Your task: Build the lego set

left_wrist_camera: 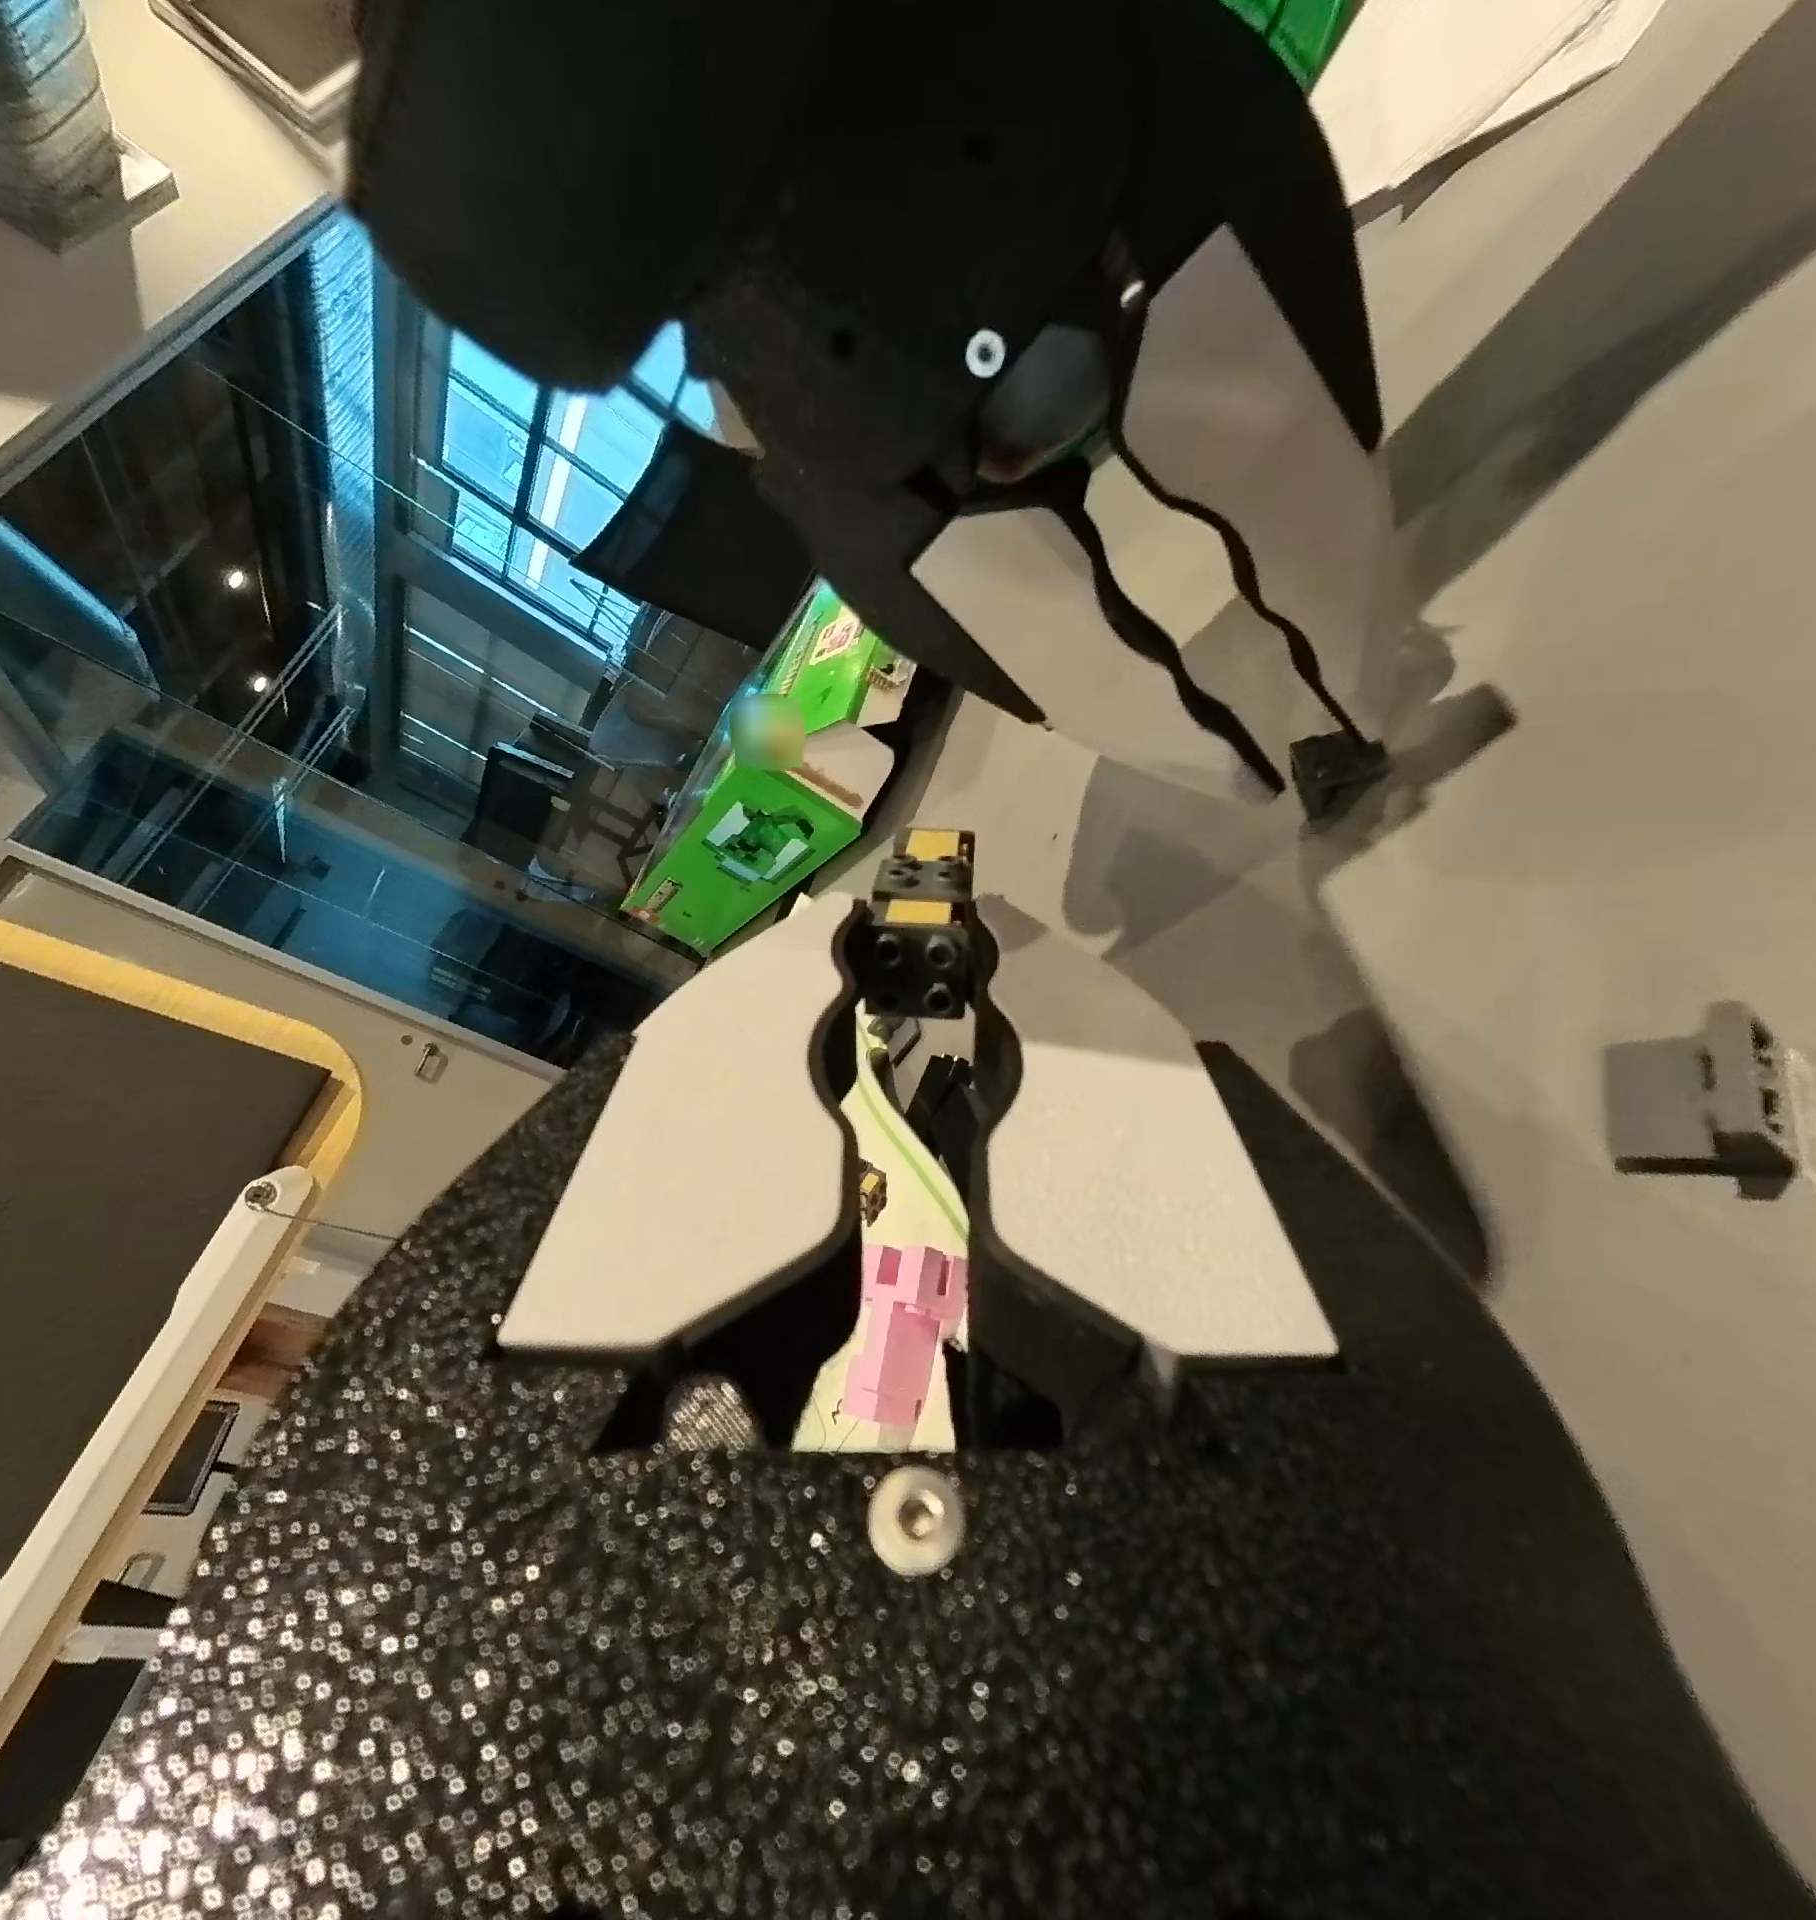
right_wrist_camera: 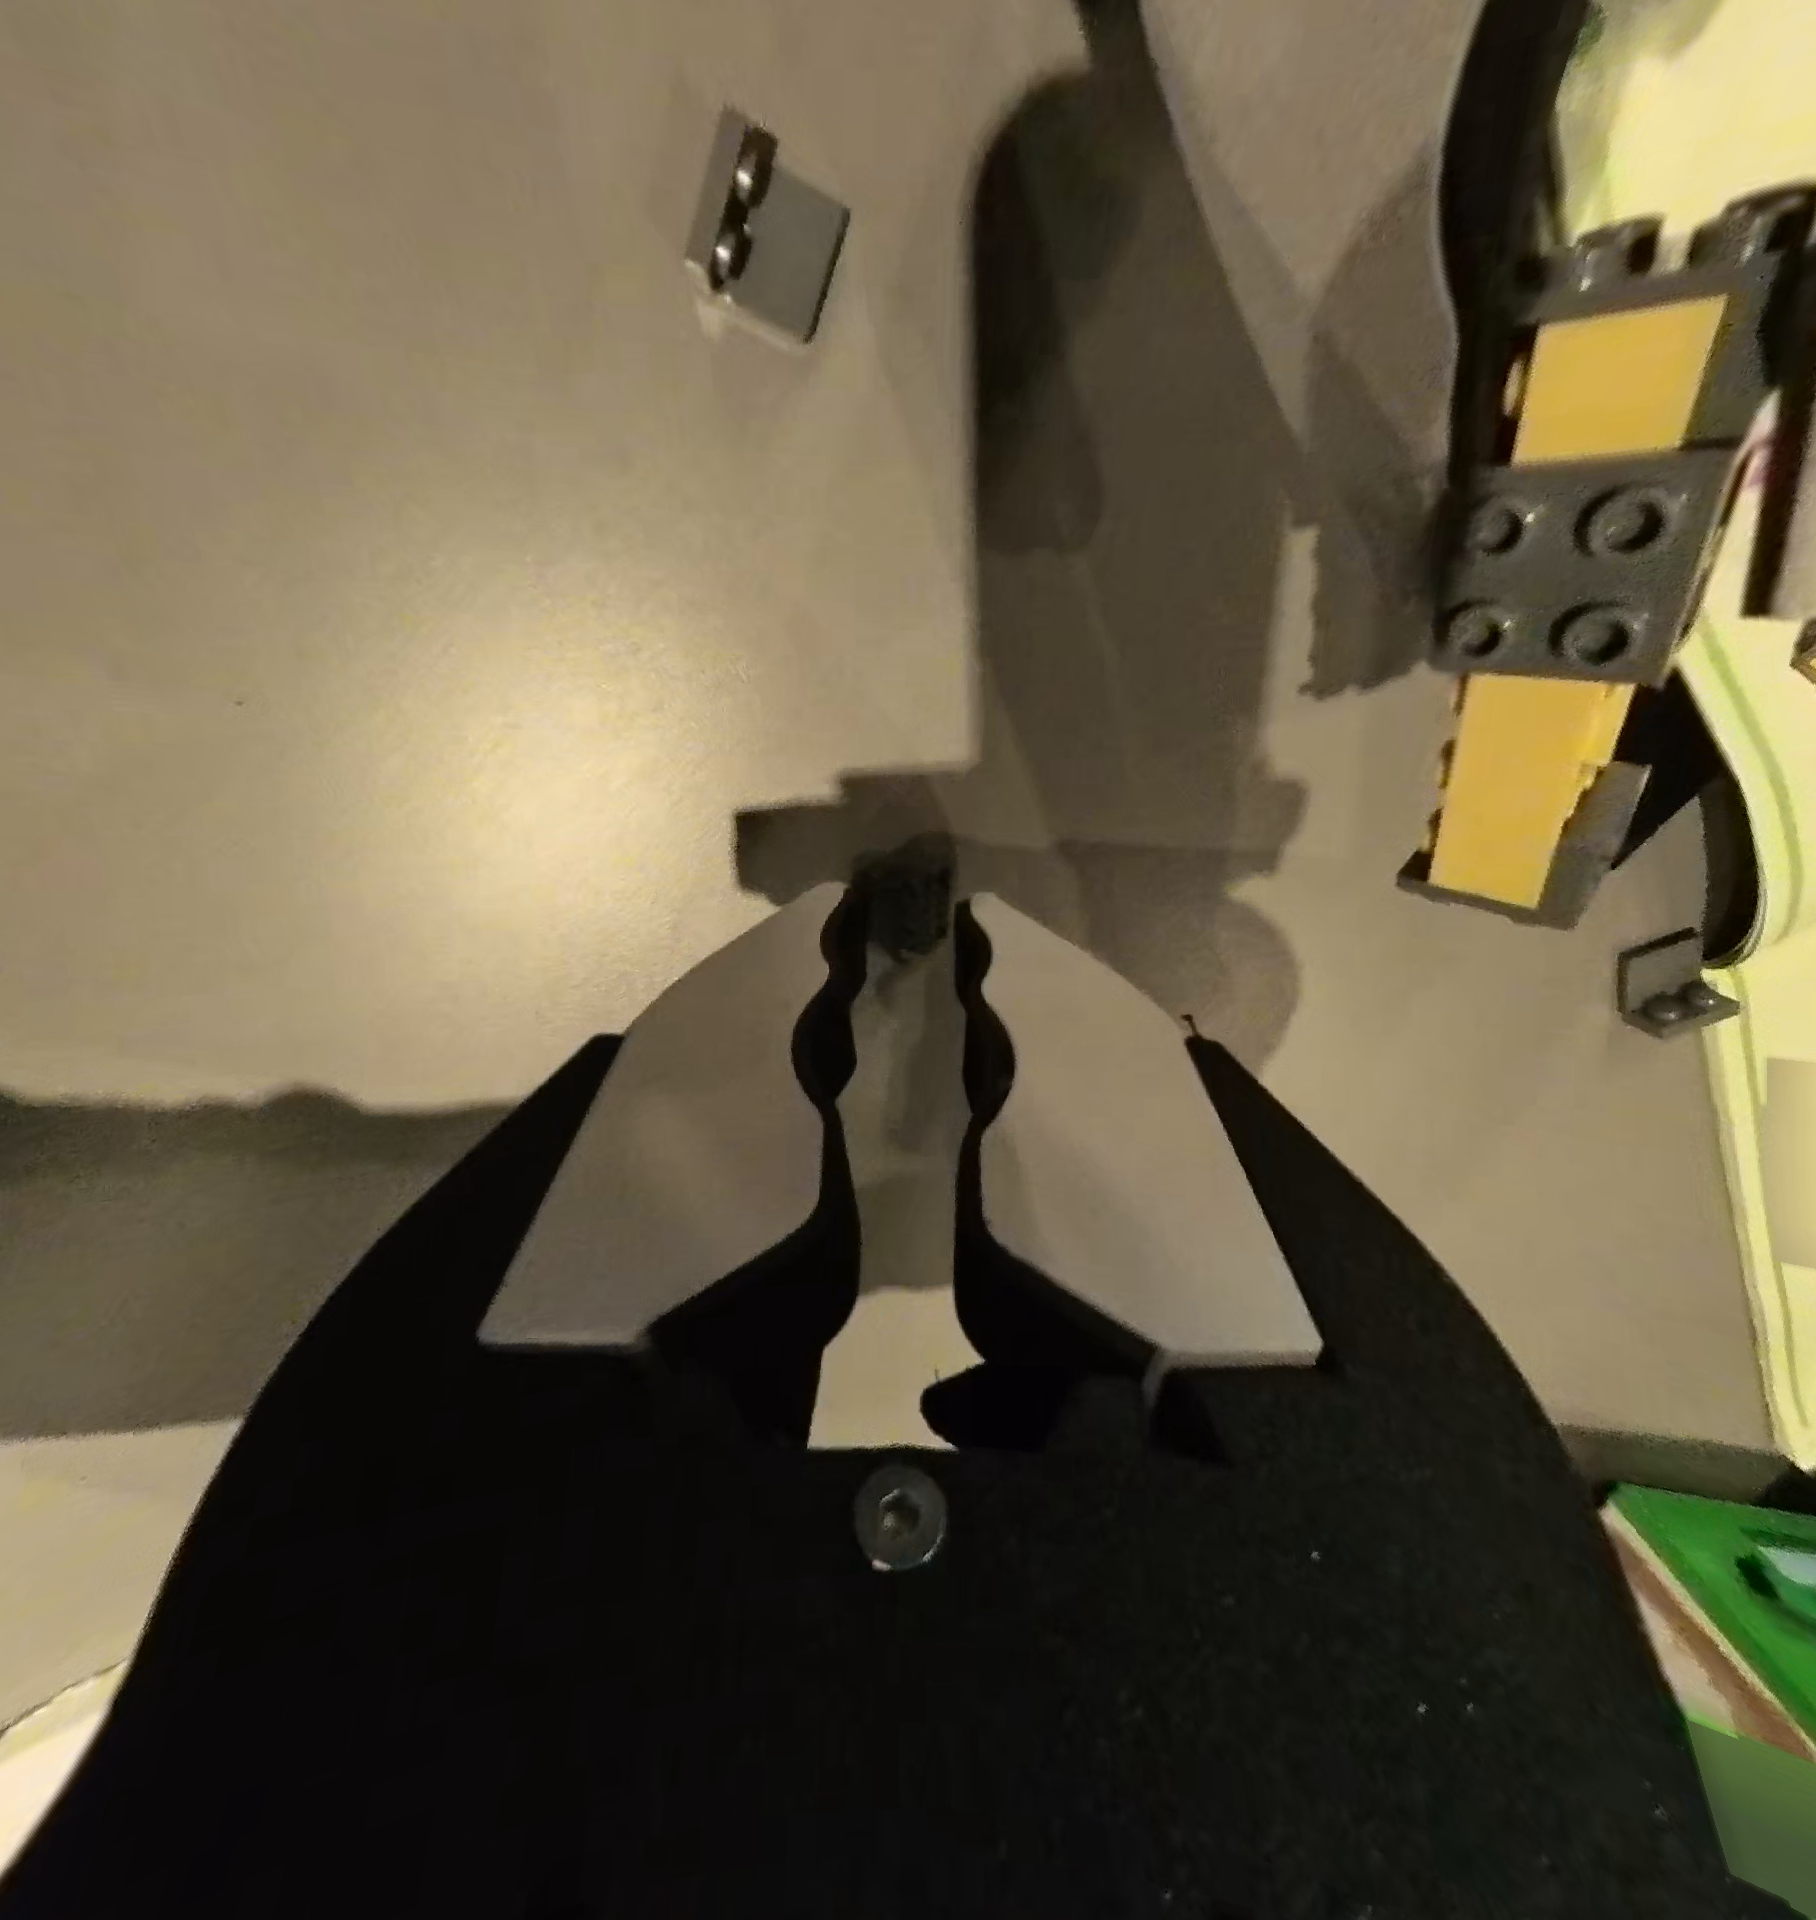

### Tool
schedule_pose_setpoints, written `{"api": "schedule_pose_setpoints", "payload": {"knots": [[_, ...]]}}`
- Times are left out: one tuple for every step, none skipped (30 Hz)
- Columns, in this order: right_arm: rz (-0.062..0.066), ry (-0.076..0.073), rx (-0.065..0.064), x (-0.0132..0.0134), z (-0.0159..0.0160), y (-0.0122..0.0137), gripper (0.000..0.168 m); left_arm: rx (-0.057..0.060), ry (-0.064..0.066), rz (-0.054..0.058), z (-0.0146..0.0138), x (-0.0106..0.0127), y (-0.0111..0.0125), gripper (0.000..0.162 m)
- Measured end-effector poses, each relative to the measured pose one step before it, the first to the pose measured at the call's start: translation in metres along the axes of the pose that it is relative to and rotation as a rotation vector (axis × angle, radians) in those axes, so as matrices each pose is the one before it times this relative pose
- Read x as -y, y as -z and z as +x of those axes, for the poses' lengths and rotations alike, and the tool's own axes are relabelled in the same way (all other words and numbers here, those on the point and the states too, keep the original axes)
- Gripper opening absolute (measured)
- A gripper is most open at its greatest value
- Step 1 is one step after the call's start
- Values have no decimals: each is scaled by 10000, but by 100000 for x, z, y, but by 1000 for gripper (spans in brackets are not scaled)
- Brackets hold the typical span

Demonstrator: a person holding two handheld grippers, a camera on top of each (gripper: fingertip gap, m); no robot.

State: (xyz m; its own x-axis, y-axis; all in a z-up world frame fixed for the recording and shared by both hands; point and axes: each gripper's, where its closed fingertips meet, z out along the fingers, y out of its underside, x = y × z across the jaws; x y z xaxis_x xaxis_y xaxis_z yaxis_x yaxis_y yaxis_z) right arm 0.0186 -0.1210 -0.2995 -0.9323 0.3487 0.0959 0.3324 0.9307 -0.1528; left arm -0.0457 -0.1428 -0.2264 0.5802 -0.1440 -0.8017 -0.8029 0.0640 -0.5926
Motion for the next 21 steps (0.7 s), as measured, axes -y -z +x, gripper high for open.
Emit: {"api": "schedule_pose_setpoints", "payload": {"knots": [[18,-21,47,86,19,121,15,1,10,-1,-13,-11,4,17],[37,-24,25,95,54,130,14,-1,8,0,2,-9,2,17],[-1,-45,2,26,73,68,13,-2,5,2,5,2,-11,17],[-65,-54,13,-68,36,-15,12,-4,-1,3,5,4,-2,17],[-101,-43,59,-116,-50,-87,11,-7,-5,1,11,9,-2,17],[-48,-27,78,-63,-108,-118,8,-5,-6,-2,17,0,-1,17],[69,-24,26,79,-48,-58,7,-3,-3,-3,15,-1,0,17],[82,-55,35,91,-52,-27,7,-1,1,-1,2,-2,1,17],[43,-83,0,39,-6,-1,7,1,3,1,-12,-1,12,17],[35,-81,-8,8,-40,1,7,2,3,2,-1,2,-1,17],[32,-54,2,30,-100,-7,7,1,2,3,1,4,-2,17],[20,-25,-23,34,-131,3,7,0,3,2,2,3,-1,17],[-16,-11,-107,24,-41,5,6,0,5,1,-5,8,0,17],[-10,3,-156,13,-14,10,6,1,6,2,2,3,-2,17],[41,-14,-162,31,-13,16,6,4,8,3,-13,2,0,17],[84,-88,-151,14,-7,34,6,5,10,4,-13,4,-1,17],[114,-139,-159,-19,-2,57,6,5,11,3,-12,3,10,17],[155,-151,-195,-37,17,81,5,7,11,2,-16,1,0,17],[185,-181,-259,-31,61,78,5,7,13,2,-26,0,13,17],[224,-201,-246,-9,2,74,5,3,17,2,-13,-8,-8,17],[249,-229,-278,11,26,85,5,1,20,3,-15,1,2,17]]}}
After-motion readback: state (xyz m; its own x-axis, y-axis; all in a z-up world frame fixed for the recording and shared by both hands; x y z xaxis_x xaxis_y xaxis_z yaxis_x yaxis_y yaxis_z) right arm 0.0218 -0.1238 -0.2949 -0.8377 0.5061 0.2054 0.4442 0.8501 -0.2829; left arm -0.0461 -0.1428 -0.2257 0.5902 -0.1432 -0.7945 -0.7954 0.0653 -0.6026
